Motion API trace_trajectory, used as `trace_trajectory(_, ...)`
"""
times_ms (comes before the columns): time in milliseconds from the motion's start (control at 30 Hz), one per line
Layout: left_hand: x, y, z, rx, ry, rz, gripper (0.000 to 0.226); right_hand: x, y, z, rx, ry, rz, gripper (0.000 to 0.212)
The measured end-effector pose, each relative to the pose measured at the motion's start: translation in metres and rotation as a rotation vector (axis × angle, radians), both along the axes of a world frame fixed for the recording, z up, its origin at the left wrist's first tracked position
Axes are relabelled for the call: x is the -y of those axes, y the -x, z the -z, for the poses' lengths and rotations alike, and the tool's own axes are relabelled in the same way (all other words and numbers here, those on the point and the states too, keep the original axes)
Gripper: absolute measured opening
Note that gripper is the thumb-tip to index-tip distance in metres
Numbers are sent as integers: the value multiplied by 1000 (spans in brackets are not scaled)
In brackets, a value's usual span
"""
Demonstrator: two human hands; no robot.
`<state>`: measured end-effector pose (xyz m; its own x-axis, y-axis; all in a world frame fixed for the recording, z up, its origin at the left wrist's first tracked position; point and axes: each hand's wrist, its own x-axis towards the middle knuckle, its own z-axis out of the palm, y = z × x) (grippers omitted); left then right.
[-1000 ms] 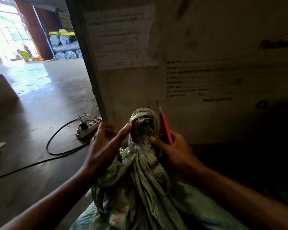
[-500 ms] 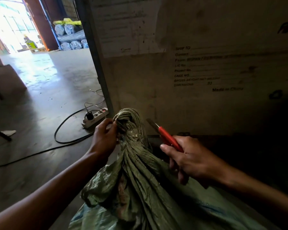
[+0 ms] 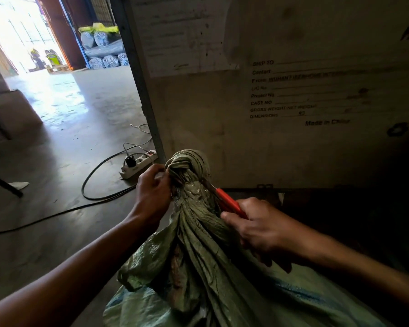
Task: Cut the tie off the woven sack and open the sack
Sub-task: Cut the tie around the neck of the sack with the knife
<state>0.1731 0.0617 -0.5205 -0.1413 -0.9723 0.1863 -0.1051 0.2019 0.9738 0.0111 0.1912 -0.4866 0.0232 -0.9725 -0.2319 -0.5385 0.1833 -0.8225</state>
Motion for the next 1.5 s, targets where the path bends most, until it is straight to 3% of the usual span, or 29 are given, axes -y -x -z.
trace_trajectory(300, 13, -3, 9, 46, -24, -166, 13, 2, -1, 18, -54, -169, -118, 29)
trace_trajectory(533, 12, -3, 11, 14, -70, -108, 20, 1, 11, 21, -99, -182, -158, 26)
trace_trajectory(600, 11, -4, 6, -4, -80, -111, 17, -3, 13, 20, -73, -137, -141, 23)
trace_trajectory(733, 11, -9, -3, -82, -126, -108, 11, -12, 31, 9, 203, 99, 5, 19)
trace_trajectory(833, 0, -3, -9, -89, -141, 4, 16, -8, 36, 3, 320, 314, 237, 26)
trace_trajectory(933, -20, 13, -14, -58, -127, 140, 16, 6, 22, 9, 445, 322, 250, 37)
trace_trajectory(1000, -26, 16, -18, -44, -115, 182, 24, 14, 13, 18, 439, 366, 237, 41)
trace_trajectory(1067, -28, 15, -22, -99, -172, 259, 28, 20, 11, 23, 390, 485, 267, 31)
trace_trajectory(1133, -28, 12, -20, -65, -153, 355, 15, 24, 12, 24, 405, 548, 247, 30)
trace_trajectory(1233, -22, 6, -13, 304, 106, 412, 52, 27, 22, 21, 407, 506, 159, 29)
trace_trajectory(1400, -19, 5, -20, 119, -19, 504, 62, 31, 51, 16, 297, 356, 137, 25)
trace_trajectory(1500, -25, 13, -16, 211, 92, 273, 64, 32, 49, 15, 299, 394, 295, 15)
